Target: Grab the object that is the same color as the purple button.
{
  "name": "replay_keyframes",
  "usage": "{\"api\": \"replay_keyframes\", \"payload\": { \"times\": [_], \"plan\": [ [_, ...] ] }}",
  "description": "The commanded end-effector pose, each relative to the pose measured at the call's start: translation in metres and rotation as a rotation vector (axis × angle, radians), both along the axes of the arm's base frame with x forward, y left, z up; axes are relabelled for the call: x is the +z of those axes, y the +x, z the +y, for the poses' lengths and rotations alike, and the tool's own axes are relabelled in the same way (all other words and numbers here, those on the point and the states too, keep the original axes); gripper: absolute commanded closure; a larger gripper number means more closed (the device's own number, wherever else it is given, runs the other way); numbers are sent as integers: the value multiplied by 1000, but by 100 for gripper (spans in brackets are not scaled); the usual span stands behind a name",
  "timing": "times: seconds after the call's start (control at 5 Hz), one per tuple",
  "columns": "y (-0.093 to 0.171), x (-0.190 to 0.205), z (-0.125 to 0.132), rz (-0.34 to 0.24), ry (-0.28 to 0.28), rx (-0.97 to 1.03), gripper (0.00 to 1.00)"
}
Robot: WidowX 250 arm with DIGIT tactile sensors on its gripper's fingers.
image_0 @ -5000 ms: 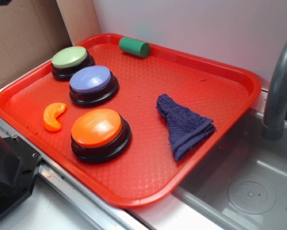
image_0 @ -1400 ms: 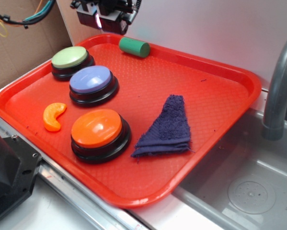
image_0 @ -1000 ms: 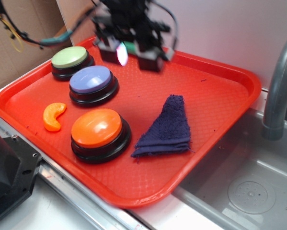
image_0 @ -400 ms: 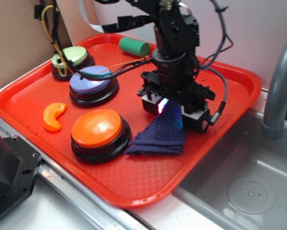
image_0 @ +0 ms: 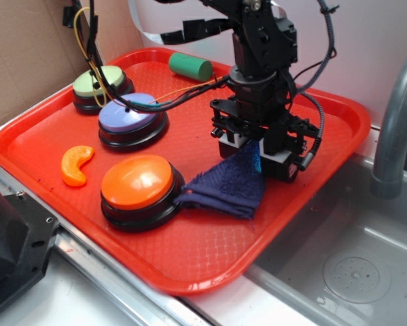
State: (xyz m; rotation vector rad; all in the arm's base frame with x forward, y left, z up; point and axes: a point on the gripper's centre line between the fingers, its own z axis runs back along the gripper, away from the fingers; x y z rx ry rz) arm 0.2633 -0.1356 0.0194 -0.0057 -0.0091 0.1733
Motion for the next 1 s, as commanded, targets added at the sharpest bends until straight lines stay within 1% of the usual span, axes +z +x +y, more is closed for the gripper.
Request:
{"api": "replay_keyframes", "payload": {
  "times": [0.0,0.2,0.4,0.6,0.8],
  "plan": [
    [1,68,46,-57,107,75,100],
    [-1,113,94,-107,150,287,100],
    [5,133,129,-126,161,328,100],
    [0,154,143,-136,155,371,100],
    [-1,160,142,-163,133,357,100]
  ]
}}
